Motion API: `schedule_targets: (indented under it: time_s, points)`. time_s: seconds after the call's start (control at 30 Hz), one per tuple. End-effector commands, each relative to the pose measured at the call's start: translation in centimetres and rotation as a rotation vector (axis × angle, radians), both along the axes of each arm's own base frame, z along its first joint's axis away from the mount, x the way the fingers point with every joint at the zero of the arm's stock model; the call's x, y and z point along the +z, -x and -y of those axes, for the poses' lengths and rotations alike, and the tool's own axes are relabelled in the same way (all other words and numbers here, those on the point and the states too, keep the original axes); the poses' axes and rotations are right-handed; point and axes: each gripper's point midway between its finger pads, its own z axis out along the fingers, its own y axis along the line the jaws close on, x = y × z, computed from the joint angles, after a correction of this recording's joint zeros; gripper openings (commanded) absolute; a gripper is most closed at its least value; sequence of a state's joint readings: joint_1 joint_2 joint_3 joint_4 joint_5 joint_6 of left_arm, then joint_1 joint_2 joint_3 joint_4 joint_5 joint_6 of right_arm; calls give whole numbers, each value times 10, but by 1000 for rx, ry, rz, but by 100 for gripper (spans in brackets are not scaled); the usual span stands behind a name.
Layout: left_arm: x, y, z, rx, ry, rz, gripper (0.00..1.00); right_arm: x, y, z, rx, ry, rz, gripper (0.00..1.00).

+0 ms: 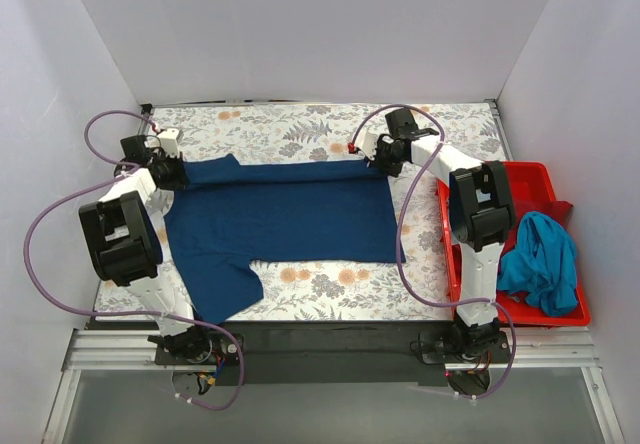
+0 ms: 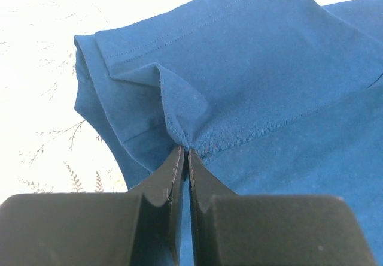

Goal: Fold and stack the t-shirts
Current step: Fold the tshirt

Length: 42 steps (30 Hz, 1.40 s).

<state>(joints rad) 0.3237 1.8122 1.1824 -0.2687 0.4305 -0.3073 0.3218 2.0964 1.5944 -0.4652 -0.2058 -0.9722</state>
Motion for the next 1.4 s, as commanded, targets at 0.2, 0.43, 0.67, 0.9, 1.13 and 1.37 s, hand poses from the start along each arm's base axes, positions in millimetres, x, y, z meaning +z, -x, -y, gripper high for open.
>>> schedule_targets:
  time_s: [0.2,0.43,0.67,0.9,1.13,1.37]
  points:
    - [-28,31,-5,-76,-79,-91,4,4,6,12,13,54,24,8]
    - [17,4,-9,-68,77,-60,50,30,14,10,33,31,32,74]
    - [30,-37,-13,-5,203,-83,49,58,20,-6,24,-67,-24,66]
    - [15,-51,-14,52,273,-128,49,44,14,-15,-19,-93,-115,54]
    - [-2,-63,-21,86,257,-143,47,16,8,-16,-65,-75,-173,38]
    - [-4,-74,-24,84,255,-133,40,-1,17,-10,-64,-45,-212,33]
